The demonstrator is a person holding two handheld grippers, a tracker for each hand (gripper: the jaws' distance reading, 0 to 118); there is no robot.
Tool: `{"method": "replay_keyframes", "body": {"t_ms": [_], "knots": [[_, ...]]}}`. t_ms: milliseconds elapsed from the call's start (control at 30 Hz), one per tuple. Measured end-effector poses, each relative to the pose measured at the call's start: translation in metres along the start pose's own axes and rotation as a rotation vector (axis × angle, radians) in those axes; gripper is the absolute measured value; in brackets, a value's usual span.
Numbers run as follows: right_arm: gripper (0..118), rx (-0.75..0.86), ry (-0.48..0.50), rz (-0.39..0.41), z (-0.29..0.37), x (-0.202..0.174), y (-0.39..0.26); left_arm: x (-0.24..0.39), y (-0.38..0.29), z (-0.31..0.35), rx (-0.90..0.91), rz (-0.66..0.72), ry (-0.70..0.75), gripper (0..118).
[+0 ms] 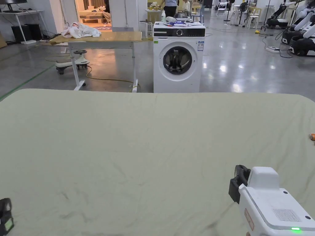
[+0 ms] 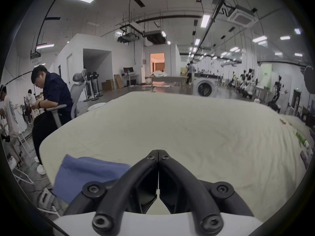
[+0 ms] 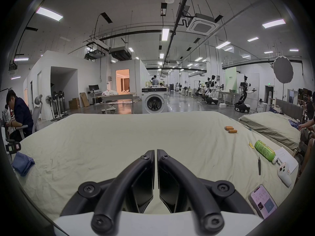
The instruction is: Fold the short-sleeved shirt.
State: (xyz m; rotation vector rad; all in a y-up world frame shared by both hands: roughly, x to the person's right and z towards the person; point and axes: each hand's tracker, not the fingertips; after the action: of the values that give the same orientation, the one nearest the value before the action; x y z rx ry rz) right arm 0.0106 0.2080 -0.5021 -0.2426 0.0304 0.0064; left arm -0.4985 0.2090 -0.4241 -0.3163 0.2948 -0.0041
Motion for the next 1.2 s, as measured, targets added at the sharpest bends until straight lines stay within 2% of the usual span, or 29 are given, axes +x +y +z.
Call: {"method": "replay_keyframes", "body": {"t_ms": [167,233,267,467,733,900,1200], "knots": [[2,0.018,-0.003,0.02,0.005,-0.006,0.005,0.059,0.005,-0.001,0.1,-0.086,-0.026,0],[2,0.025,-0.003,0.026,0.005,-0.009,0.007,0.082,0.009,0.0,0.129,-0.095,-0.053,0],[2,0.027,-0.001,0.028,0.005,-0.01,0.007,0.093,0.009,0.0,0.1,-0.019,-0.081,0],[2,0.045,0.004,0.041,0.008,-0.019,0.011,0.157,0.023,0.009,0.184,-0.064,-0.133,0],[2,0.077,-0.023,0.041,0.013,-0.028,0.01,0.184,0.031,0.009,0.207,0.008,-0.162,0],[2,0.071,-0.041,-0.009,0.015,-0.029,0.005,0.189,0.027,0.01,0.216,0.022,-0.157,0],[3,0.074,-0.03,0.029,0.016,-0.032,0.001,0.18,0.025,0.012,0.237,0.001,-0.132,0]]}}
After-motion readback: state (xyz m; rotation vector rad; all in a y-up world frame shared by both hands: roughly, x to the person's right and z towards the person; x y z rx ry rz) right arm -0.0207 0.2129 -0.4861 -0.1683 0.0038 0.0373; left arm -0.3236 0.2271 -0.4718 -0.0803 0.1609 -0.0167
